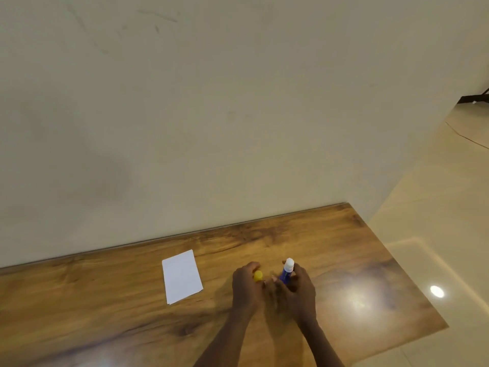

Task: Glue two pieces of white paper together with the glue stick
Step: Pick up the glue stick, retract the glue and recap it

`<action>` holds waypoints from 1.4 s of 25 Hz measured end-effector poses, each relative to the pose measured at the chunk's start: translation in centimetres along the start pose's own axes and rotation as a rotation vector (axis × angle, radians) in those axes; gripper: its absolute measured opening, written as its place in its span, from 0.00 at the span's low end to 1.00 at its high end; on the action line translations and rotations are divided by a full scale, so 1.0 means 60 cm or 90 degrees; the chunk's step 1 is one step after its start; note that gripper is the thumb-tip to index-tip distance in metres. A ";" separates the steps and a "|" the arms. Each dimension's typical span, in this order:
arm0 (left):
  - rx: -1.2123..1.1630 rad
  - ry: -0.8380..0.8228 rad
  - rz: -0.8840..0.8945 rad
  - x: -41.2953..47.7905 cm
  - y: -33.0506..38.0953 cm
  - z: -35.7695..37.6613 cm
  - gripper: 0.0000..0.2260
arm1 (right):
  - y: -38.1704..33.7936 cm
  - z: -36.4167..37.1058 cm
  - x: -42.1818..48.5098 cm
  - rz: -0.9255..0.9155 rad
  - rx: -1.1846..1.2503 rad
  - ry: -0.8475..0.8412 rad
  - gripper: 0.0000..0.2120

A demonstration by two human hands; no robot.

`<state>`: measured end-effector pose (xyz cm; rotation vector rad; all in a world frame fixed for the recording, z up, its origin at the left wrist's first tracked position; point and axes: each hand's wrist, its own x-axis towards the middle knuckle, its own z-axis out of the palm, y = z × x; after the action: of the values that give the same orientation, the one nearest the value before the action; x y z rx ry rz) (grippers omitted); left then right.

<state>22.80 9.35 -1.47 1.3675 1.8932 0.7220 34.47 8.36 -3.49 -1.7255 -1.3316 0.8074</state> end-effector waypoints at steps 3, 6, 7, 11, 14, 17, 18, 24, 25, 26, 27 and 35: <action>0.015 0.019 0.023 0.003 -0.010 -0.001 0.14 | 0.004 0.009 0.004 -0.012 -0.042 0.014 0.11; -0.028 0.039 0.020 0.000 -0.001 -0.043 0.16 | -0.026 -0.001 0.003 -0.025 -0.024 0.001 0.07; -0.049 0.062 0.030 0.000 0.007 -0.070 0.17 | -0.047 -0.003 0.001 -0.044 -0.013 0.000 0.08; -0.112 0.191 0.142 0.005 0.058 -0.227 0.08 | -0.183 -0.003 -0.011 -0.162 0.084 -0.036 0.08; -0.126 0.224 0.191 -0.010 0.091 -0.347 0.10 | -0.306 0.004 -0.030 -0.235 0.149 -0.058 0.06; -0.179 0.234 0.232 -0.049 0.125 -0.437 0.10 | -0.414 0.008 -0.058 -0.288 0.202 -0.071 0.05; -0.211 0.213 0.241 -0.065 0.140 -0.459 0.09 | -0.445 0.007 -0.068 -0.306 0.216 -0.072 0.06; -0.332 0.095 0.299 -0.134 0.227 -0.533 0.09 | -0.554 -0.004 -0.112 -0.418 0.209 -0.075 0.10; -0.332 0.105 0.300 -0.141 0.235 -0.542 0.10 | -0.564 -0.005 -0.119 -0.429 0.207 -0.078 0.10; -0.328 0.117 0.300 -0.146 0.241 -0.549 0.11 | -0.572 -0.007 -0.124 -0.438 0.208 -0.084 0.09; -0.329 0.125 0.302 -0.151 0.245 -0.555 0.12 | -0.577 -0.008 -0.129 -0.437 0.222 -0.099 0.08; -0.409 0.114 0.351 -0.180 0.258 -0.591 0.09 | -0.597 -0.027 -0.162 0.085 0.634 -0.487 0.24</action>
<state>6.03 1.96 34.31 1.4111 1.2094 1.6051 16.90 3.31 28.86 -0.7083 -0.9363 1.9223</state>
